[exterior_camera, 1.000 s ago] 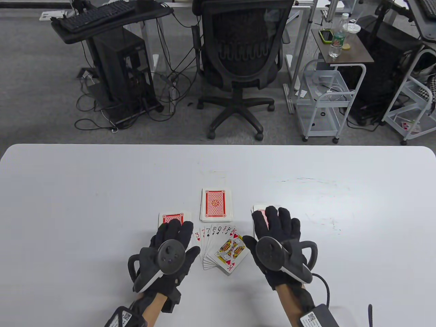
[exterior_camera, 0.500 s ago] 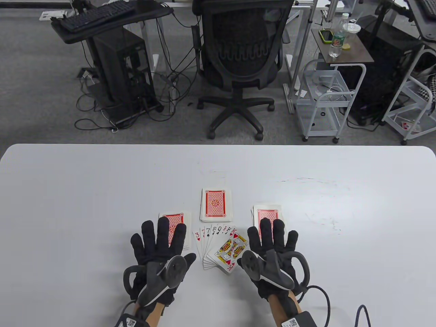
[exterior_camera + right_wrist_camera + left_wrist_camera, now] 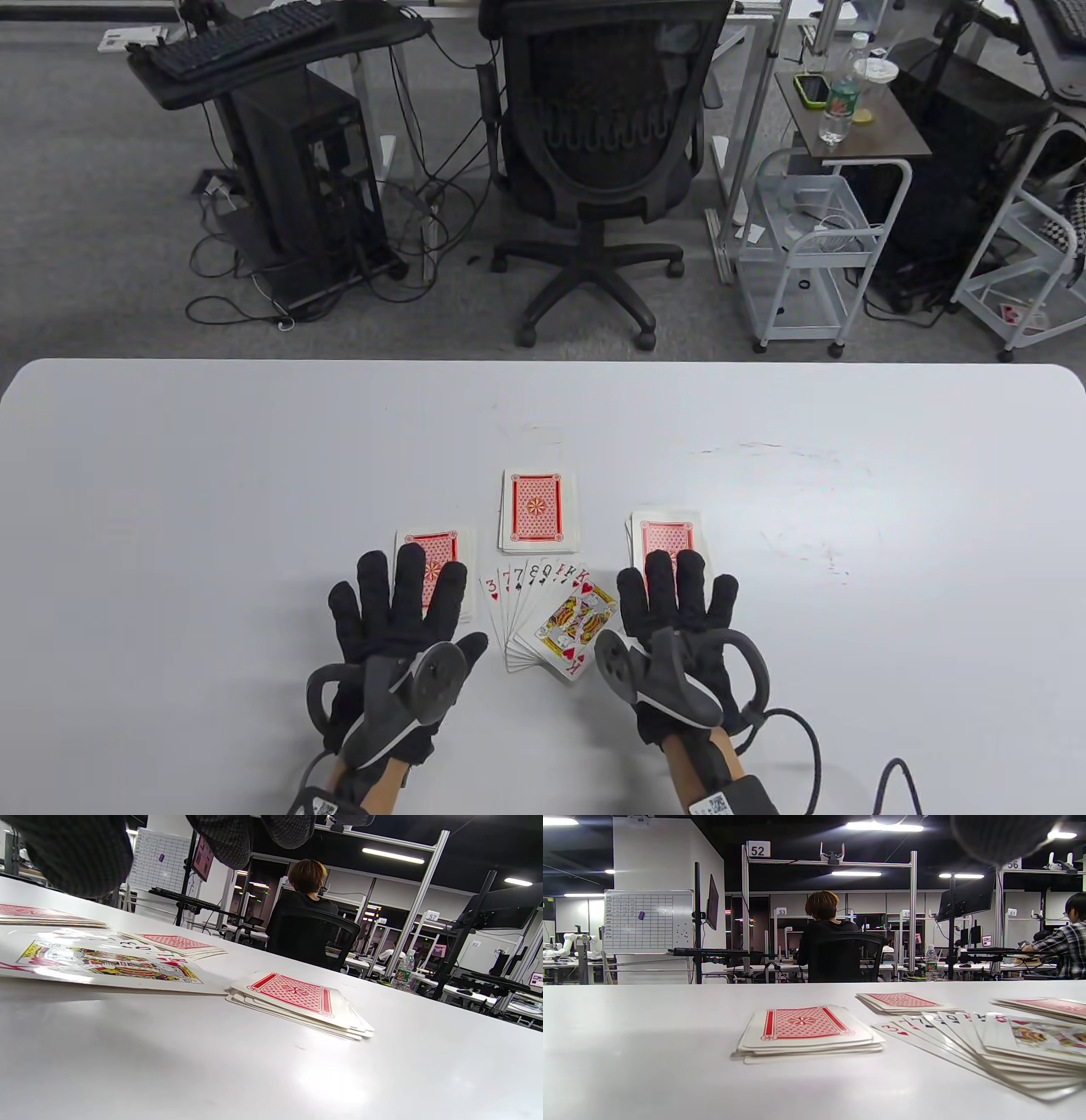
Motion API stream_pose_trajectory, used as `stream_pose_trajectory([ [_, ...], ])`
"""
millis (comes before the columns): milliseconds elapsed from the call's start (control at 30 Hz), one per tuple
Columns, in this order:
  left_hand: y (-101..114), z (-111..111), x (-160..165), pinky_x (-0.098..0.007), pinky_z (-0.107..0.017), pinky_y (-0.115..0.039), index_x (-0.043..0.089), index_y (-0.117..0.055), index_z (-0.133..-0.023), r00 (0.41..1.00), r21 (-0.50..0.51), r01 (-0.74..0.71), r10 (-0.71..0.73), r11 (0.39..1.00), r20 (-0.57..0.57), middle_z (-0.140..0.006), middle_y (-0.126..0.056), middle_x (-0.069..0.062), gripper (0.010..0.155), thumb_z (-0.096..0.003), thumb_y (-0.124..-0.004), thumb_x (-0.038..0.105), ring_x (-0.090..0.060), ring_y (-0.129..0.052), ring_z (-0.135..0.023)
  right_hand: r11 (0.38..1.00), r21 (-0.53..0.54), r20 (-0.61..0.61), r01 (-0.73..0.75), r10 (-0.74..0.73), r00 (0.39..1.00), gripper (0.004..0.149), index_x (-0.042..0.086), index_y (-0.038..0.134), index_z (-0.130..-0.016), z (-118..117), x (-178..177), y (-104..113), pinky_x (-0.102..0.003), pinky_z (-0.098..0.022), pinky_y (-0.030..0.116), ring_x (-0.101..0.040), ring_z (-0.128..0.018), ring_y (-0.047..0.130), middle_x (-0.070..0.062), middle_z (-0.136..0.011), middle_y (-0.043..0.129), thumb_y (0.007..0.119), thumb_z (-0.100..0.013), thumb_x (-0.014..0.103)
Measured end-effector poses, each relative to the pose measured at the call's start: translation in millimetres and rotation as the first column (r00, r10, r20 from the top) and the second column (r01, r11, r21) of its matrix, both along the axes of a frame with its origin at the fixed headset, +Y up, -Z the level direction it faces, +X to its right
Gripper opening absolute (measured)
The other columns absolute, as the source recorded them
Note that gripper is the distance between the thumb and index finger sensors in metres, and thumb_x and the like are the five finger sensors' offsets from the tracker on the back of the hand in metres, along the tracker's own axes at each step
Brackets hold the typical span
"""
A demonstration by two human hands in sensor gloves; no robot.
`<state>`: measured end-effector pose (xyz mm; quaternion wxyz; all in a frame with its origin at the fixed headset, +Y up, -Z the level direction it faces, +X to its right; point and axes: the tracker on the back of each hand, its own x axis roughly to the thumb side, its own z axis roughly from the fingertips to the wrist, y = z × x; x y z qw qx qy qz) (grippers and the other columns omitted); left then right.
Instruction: Four-player card dealing with fan arrangement
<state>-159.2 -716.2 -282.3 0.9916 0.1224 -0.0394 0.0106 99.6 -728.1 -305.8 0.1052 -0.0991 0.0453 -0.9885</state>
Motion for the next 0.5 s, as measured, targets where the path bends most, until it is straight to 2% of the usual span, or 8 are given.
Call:
stream_pose_trajectory([
  [500,-1.1,0.4,2.4,-0.07,-0.068,-0.02,0.042,-0.031,-0.112,1.0,0.006,0.007,-0.007,1.0,0.017,-0.122,-0.015,-0.001,0.079,-0.0476,-0.068,0.068,-0.049,-0.013,-0.108,1.0,0.005,0.004,-0.002,0.002,1.0,0.084,0.015,0.037,-0.115,-0.4,-0.4,-0.5,-0.077,-0.058,0.018,-0.061,-0.102,0.019,-0.023,-0.114,0.023,0.071,-0.053,0.06],
])
